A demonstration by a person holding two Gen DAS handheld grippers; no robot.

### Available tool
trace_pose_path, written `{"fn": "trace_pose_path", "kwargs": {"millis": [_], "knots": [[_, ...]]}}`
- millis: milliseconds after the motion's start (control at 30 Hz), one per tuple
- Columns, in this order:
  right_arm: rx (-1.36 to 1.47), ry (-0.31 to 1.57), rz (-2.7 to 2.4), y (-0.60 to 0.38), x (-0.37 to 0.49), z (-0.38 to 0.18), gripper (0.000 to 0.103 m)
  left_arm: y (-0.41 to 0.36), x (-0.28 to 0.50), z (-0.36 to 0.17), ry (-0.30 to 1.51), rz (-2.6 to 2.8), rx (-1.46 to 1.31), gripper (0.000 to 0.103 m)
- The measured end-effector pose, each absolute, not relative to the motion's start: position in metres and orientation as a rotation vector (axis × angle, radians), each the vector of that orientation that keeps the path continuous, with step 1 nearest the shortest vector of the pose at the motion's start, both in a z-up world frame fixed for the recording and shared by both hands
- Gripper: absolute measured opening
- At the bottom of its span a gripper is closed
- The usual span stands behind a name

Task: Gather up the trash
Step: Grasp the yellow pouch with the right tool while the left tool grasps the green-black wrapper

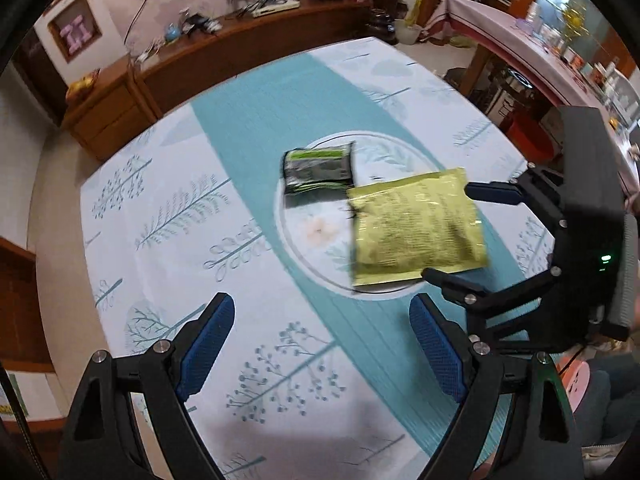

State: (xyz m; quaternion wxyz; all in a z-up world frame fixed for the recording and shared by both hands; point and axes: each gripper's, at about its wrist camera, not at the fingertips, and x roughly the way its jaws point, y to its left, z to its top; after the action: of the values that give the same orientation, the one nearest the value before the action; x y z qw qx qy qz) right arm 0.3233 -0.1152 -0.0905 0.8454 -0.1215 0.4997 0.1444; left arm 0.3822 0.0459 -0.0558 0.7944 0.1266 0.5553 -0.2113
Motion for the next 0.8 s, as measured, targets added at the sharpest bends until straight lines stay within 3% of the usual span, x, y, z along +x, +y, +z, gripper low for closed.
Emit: {"fn": "trace_pose_path", "kwargs": {"millis": [367,567,633,700,800], "knots": [[-0.55,1.144,0.454,-0.072,0.359,-0.135,0.086,0.095,0.407,-0.07,1.244,-0.399,0.197,0.088],[-0.526,1.165,0.477,-0.077,0.362,-0.139,0.084,0.089,0.416,-0.069,1.235,-0.428,0.214,0.088],[-0.511,1.163,0.472,-0.077,0.361,-0.138,0.074,0.082,0.421,-0.069,1.226,-0.443,0.233,0.088],[-0.498,1.152,0.469,-0.076,0.362,-0.135,0.031,0.073,0.426,-0.067,1.211,-0.462,0.256,0.088],[-0.493,1.161,0.441,-0.076,0.361,-0.135,0.016,0.057,0.437,-0.063,1.179,-0.498,0.316,0.088]]}}
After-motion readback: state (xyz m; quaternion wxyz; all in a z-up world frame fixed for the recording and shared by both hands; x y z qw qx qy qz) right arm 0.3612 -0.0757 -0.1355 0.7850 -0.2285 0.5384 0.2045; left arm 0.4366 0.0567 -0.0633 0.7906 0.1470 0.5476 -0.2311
